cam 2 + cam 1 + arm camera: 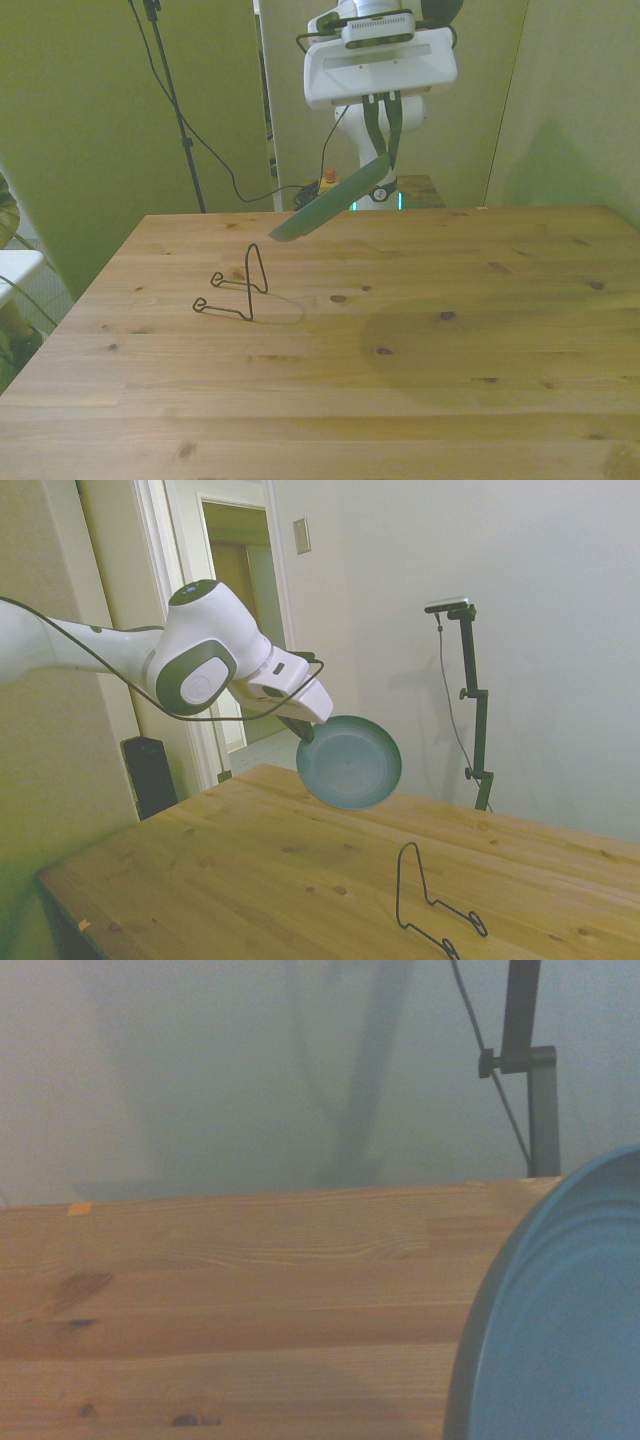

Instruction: Load the plate

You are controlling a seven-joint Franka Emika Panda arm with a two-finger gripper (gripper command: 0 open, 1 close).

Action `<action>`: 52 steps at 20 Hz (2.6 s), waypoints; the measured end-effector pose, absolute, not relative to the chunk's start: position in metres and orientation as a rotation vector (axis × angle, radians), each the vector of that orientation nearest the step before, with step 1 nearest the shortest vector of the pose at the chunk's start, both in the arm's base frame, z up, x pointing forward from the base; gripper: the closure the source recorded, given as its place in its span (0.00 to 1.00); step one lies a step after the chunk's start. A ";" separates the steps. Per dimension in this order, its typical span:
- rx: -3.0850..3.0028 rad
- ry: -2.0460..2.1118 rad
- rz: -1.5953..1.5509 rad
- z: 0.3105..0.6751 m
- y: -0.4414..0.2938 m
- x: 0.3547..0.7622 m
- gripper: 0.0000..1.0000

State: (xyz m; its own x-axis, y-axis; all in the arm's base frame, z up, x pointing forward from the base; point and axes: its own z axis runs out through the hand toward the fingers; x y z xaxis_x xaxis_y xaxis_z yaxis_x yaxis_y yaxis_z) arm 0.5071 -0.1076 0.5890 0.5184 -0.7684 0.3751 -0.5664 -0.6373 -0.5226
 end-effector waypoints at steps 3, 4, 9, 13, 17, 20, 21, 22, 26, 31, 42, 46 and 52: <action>-2.418 1.133 -0.872 0.594 -0.131 0.496 1.00; -2.415 1.142 -0.880 0.596 -0.138 0.492 1.00; -2.419 1.179 -0.885 0.598 -0.165 0.479 1.00; -2.434 1.187 -0.871 0.592 -0.175 0.471 1.00; -2.388 1.222 -0.883 0.597 -0.207 0.458 1.00; -2.328 1.253 -0.879 0.598 -0.247 0.442 1.00; -2.309 1.258 -0.876 0.596 -0.259 0.438 1.00; -2.290 1.262 -0.872 0.593 -0.272 0.435 1.00; -2.239 1.242 -0.848 0.582 -0.283 0.450 1.00; -2.145 1.242 -0.793 0.573 -0.291 0.460 1.00; -2.093 1.250 -0.734 0.558 -0.310 0.456 1.00; -2.024 1.258 -0.690 0.554 -0.316 0.449 1.00; -1.918 1.275 -0.662 0.548 -0.338 0.439 1.00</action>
State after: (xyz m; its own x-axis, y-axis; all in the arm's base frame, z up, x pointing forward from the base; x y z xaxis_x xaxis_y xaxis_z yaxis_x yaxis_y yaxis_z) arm 0.4388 -0.3376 0.5479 0.3765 -0.9261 0.0226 -0.5516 -0.2437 -0.7977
